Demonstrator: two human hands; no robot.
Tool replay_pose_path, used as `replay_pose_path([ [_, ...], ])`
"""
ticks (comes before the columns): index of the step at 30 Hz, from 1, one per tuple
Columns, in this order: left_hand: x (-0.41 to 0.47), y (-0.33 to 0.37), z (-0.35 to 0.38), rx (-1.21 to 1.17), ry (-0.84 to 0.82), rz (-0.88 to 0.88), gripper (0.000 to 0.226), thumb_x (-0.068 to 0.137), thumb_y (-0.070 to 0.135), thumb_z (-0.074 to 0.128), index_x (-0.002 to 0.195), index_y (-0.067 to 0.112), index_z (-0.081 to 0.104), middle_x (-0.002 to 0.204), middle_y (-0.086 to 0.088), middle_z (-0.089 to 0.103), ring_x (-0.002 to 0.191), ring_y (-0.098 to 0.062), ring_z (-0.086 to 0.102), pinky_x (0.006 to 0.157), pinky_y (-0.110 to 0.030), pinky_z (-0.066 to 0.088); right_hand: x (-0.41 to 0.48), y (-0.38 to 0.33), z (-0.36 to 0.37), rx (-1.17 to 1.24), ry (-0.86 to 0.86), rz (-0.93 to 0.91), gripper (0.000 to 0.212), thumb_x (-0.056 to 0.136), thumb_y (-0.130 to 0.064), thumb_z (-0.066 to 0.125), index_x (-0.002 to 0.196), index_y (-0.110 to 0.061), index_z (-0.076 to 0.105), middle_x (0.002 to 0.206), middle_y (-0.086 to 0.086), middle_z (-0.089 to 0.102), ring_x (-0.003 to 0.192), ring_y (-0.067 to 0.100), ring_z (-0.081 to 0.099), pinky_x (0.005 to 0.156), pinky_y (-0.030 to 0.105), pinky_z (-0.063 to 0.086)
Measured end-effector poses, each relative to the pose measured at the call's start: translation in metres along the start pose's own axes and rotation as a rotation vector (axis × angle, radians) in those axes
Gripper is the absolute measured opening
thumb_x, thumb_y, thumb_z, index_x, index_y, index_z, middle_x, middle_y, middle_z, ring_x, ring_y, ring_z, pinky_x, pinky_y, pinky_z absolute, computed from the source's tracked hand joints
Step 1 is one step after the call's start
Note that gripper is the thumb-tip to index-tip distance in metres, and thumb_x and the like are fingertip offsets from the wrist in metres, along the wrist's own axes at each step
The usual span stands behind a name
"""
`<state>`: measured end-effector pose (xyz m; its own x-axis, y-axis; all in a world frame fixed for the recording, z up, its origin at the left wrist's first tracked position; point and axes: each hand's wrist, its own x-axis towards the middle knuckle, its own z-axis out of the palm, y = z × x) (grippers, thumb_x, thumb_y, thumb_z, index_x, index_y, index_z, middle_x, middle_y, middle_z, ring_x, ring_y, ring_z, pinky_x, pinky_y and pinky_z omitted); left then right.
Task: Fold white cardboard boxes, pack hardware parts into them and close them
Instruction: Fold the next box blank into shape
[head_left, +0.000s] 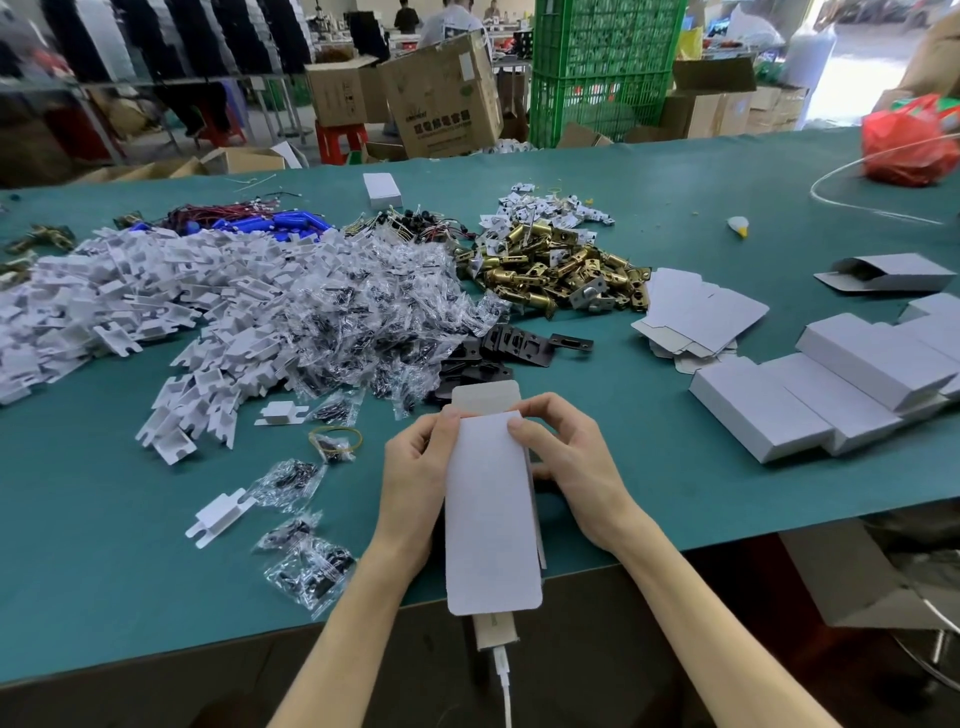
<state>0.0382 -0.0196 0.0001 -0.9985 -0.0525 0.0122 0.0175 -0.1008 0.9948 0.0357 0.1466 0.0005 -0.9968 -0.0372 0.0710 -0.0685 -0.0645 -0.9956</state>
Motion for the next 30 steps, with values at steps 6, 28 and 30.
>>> replay_pose_path([
  [6, 0.0009, 0.0010, -0.0005, 0.016, -0.039, 0.055, 0.025, 0.106, 0.023, 0.057, 0.100, 0.016, 0.080, 0.104, -0.012, 0.075, 0.086, -0.027, 0.065, 0.075, -0.046, 0.051, -0.0009, -0.0007, -0.0008, 0.030, -0.023, -0.018, 0.021, 0.090, -0.029, 0.066, 0.103, -0.013, 0.064, 0.101, 0.003, 0.066, 0.087, 0.019, 0.067, 0.063, 0.040, 0.056],
  [28, 0.0033, -0.0011, 0.0015, -0.009, 0.002, 0.104, 0.015, 0.101, 0.015, 0.065, 0.091, 0.010, 0.074, 0.083, -0.007, 0.072, 0.078, -0.020, 0.059, 0.074, -0.041, 0.045, -0.0024, -0.0004, -0.0002, 0.021, -0.042, -0.041, 0.015, 0.090, -0.016, 0.073, 0.103, -0.023, 0.075, 0.104, 0.001, 0.076, 0.082, 0.017, 0.071, 0.069, 0.033, 0.058],
  [30, 0.0025, -0.0002, 0.0014, 0.002, -0.010, 0.098, 0.013, 0.102, 0.013, 0.064, 0.097, 0.009, 0.075, 0.089, -0.011, 0.075, 0.080, -0.019, 0.062, 0.075, -0.041, 0.047, -0.0025, -0.0004, -0.0003, 0.025, -0.051, -0.038, 0.017, 0.089, -0.019, 0.073, 0.105, -0.021, 0.074, 0.106, 0.004, 0.076, 0.082, 0.021, 0.071, 0.071, 0.040, 0.057],
])
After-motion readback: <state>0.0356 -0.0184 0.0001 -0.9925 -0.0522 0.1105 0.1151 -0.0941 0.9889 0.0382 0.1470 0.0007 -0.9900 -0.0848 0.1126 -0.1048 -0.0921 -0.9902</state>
